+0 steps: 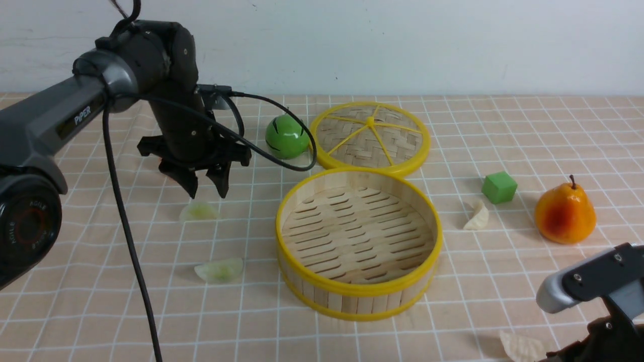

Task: Put the dumplings into the steamer on the table with the brown tablecloth.
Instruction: 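Reach for and grasp a dumpling on the table with the left gripper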

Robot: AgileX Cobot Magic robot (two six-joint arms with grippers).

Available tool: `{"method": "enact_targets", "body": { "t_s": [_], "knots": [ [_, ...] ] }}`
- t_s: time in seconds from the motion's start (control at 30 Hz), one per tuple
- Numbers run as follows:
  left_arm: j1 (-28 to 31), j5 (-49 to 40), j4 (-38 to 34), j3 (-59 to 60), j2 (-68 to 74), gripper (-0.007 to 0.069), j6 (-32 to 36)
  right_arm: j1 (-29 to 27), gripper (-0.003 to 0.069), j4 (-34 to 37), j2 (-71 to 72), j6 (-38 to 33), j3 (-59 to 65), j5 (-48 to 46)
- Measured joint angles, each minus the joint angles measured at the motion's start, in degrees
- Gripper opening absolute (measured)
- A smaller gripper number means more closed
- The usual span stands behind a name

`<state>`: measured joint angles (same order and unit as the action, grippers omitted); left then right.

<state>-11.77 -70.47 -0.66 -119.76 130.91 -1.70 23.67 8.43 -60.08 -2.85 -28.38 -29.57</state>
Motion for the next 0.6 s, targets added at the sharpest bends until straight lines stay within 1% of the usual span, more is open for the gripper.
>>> {"method": "enact_targets", "body": {
  "t_s": [0.17, 0.3, 0.4, 0.43, 0.47, 0.5, 0.53, 0.57, 0.6],
  "knots": [
    [0.0, 0.0, 4.7, 0.0, 2.6, 0.0395, 0.8, 0.0, 0.0158, 0.0, 0.0, -0.1, 0.0, 0.1],
    [0.1, 0.2, 4.2, -0.3, 3.6, 0.0393, 0.8, 0.0, 0.0158, 0.0, 0.0, -0.1, 0.0, 0.1],
    [0.0, 0.4, 3.0, -0.8, 4.2, 0.0357, 0.8, 0.0, 0.0158, 0.0, 0.0, -0.1, 0.0, 0.1],
    [0.0, 0.4, 3.0, -0.8, 4.2, 0.0357, 0.7, 0.0, 0.0158, 0.0, 0.0, -0.1, 0.0, 0.1],
    [0.0, 0.4, 2.5, -0.8, 4.2, 0.0333, 0.5, 0.0, 0.0158, 0.0, 0.0, -0.2, 0.0, 0.1],
    [0.1, 0.0, 1.5, -0.9, 4.4, 0.0274, 0.1, 0.0, 0.0158, 0.0, 0.0, -0.2, 0.0, 0.1],
    [0.1, -0.7, 0.7, -0.9, 4.7, 0.0230, 0.0, 0.0, 0.0158, 0.0, 0.0, -0.2, 0.0, 0.1],
    [0.1, -0.7, 0.7, -0.9, 4.7, 0.0201, -0.2, 0.0, 0.0158, 0.0, 0.0, -0.2, 0.0, 0.2],
    [0.1, -0.5, 0.3, -0.9, 4.7, 0.0146, -0.4, 0.0, 0.0158, 0.0, 0.0, -0.2, 0.0, 0.2]
  ]
}}
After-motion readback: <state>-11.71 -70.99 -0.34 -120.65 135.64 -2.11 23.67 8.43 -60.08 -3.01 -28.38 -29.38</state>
